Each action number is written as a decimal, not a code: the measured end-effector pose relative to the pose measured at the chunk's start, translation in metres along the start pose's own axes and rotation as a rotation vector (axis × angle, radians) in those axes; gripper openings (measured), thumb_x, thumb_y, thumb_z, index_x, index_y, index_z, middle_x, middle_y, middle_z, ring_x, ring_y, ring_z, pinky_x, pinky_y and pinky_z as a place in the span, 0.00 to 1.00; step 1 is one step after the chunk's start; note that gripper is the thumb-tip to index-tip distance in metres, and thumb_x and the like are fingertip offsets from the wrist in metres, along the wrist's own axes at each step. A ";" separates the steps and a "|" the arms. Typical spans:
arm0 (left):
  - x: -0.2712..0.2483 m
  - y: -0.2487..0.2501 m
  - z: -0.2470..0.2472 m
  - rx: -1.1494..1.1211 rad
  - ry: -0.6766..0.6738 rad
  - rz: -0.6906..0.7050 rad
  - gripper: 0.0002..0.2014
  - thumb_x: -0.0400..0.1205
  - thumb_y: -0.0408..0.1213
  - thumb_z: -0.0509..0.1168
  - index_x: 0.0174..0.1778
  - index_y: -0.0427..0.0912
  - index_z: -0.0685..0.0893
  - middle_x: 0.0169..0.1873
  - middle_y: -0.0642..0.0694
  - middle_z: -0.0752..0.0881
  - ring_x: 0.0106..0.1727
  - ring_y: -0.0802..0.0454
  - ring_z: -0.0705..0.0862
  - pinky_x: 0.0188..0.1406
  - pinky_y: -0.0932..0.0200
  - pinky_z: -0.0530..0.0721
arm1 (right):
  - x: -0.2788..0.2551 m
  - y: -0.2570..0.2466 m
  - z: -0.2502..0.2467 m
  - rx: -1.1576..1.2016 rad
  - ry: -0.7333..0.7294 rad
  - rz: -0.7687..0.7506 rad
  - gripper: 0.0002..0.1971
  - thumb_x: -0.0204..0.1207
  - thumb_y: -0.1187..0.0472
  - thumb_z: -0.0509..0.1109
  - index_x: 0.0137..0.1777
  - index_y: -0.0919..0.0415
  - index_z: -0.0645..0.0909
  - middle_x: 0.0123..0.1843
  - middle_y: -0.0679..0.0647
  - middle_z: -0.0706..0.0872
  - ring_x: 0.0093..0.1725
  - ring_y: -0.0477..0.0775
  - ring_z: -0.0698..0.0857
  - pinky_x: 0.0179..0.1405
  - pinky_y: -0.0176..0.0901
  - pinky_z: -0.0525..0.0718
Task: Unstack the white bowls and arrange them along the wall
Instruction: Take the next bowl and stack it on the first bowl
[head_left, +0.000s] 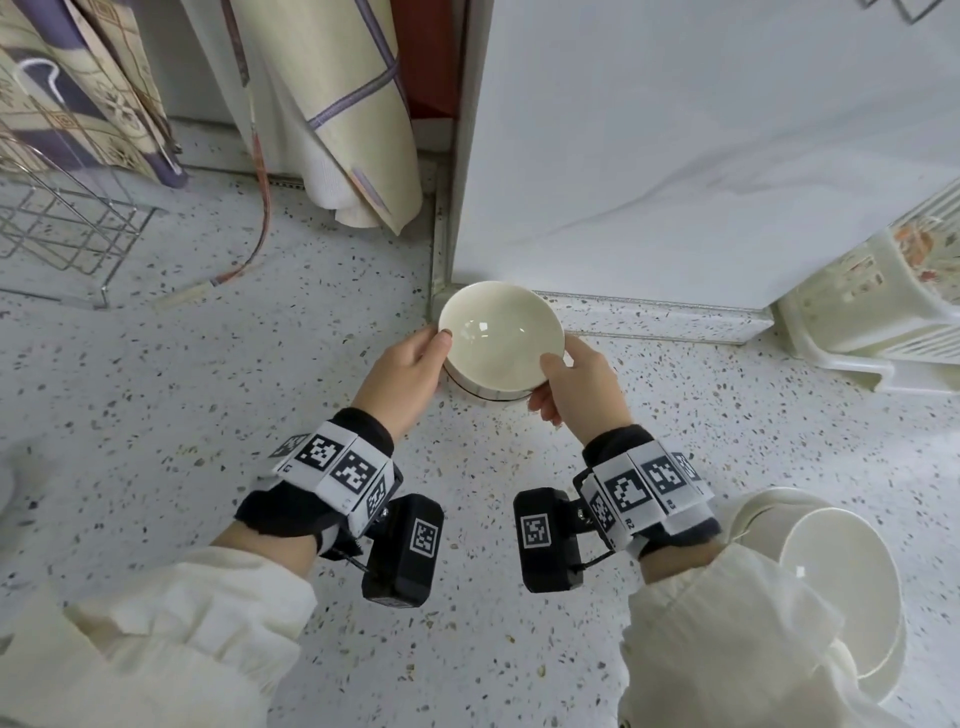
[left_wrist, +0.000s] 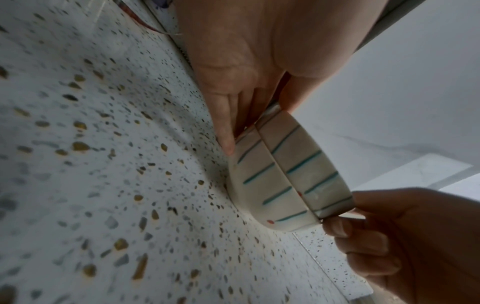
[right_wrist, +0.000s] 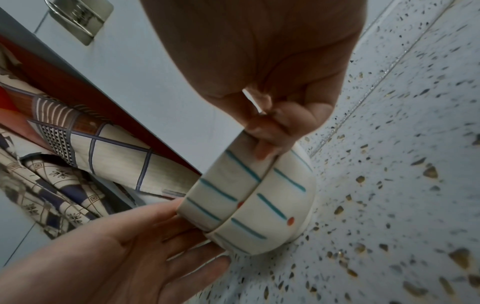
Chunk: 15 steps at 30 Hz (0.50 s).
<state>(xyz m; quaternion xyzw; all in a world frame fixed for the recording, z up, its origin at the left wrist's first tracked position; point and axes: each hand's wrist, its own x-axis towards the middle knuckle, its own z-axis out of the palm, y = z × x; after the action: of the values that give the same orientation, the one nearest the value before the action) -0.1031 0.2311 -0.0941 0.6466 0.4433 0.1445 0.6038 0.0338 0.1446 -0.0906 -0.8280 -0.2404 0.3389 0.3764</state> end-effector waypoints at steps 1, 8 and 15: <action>0.000 0.000 0.000 0.007 0.000 0.003 0.18 0.84 0.44 0.51 0.67 0.45 0.76 0.56 0.49 0.81 0.65 0.47 0.79 0.67 0.42 0.78 | 0.000 0.001 0.000 0.003 0.004 -0.004 0.21 0.78 0.66 0.52 0.70 0.61 0.72 0.23 0.57 0.79 0.09 0.40 0.72 0.10 0.28 0.69; -0.001 0.000 0.002 0.054 0.007 0.029 0.18 0.84 0.43 0.50 0.68 0.44 0.75 0.59 0.46 0.82 0.64 0.48 0.79 0.67 0.43 0.78 | -0.001 0.003 0.002 0.026 0.017 0.005 0.21 0.78 0.64 0.54 0.71 0.61 0.72 0.22 0.56 0.79 0.08 0.40 0.71 0.10 0.28 0.69; -0.004 0.002 0.002 0.091 0.001 0.028 0.19 0.84 0.43 0.50 0.69 0.44 0.73 0.65 0.42 0.80 0.65 0.48 0.77 0.68 0.42 0.77 | -0.005 0.002 0.001 0.011 -0.032 0.015 0.21 0.79 0.62 0.54 0.72 0.60 0.70 0.24 0.55 0.80 0.17 0.47 0.73 0.14 0.33 0.72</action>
<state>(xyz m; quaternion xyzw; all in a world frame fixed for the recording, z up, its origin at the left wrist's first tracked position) -0.1035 0.2270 -0.0909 0.6795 0.4408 0.1329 0.5713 0.0301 0.1404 -0.0903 -0.8222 -0.2385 0.3561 0.3745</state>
